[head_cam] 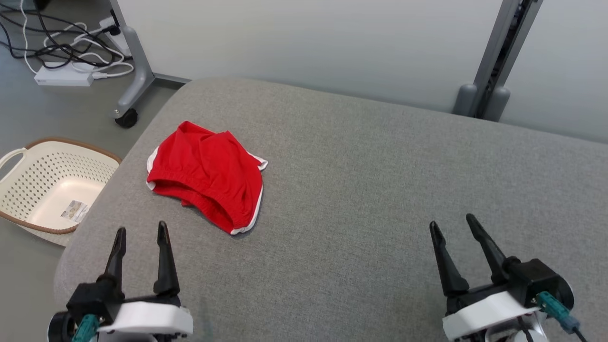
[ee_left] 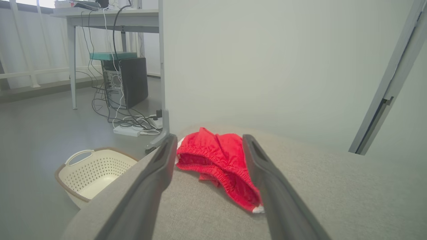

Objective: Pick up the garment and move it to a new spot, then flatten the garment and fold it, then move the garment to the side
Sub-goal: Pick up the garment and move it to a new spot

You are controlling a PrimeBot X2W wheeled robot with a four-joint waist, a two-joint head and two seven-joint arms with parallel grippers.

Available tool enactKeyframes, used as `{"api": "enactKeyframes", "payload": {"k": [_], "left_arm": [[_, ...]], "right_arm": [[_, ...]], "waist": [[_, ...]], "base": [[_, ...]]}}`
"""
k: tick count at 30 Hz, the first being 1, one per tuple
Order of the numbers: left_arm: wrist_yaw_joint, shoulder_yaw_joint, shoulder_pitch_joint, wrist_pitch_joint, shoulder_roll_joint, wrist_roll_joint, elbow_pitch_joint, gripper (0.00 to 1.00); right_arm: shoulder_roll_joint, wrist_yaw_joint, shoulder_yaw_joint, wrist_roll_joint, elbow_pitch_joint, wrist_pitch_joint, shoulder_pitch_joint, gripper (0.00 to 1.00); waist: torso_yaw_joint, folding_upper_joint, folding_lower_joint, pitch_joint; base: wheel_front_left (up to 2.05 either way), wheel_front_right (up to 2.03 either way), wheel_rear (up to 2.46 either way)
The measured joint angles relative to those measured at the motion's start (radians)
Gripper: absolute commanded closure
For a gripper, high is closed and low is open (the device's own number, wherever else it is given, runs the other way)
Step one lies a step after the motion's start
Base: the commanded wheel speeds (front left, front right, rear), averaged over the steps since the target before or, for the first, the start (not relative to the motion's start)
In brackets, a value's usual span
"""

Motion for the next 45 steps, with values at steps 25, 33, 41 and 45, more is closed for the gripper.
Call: {"api": "enactKeyframes", "payload": {"k": [25, 33, 41, 45], "left_arm": [[-0.015, -0.009, -0.648, 0.035, 0.010, -0.059, 0.579, 0.00], [-0.008, -0.012, -0.788, 0.208, 0.029, -0.081, 0.819, 0.00], [-0.022, -0.032, -0.847, 0.289, 0.040, -0.085, 0.958, 0.00], [-0.032, -0.037, -0.863, 0.277, 0.043, -0.086, 0.995, 1.00]], "right_arm": [[-0.157, 0.000, -0.008, -0.042, -0.052, 0.000, -0.181, 0.00], [-0.168, 0.000, -0.011, -0.051, -0.055, 0.000, -0.197, 0.00], [-0.170, 0.000, -0.007, -0.051, -0.056, 0.000, -0.212, 0.00], [-0.169, 0.000, -0.008, -0.051, -0.057, 0.000, -0.214, 0.00]], "waist": [[-0.070, 0.0000, 0.0000, 0.335], [-0.074, 0.0000, 0.0000, 0.367], [-0.086, 0.0000, 0.0000, 0.372], [-0.091, 0.0000, 0.0000, 0.374]], "base": [[0.00, 0.00, 0.00], [0.00, 0.00, 0.00], [0.00, 0.00, 0.00], [0.00, 0.00, 0.00]]}}
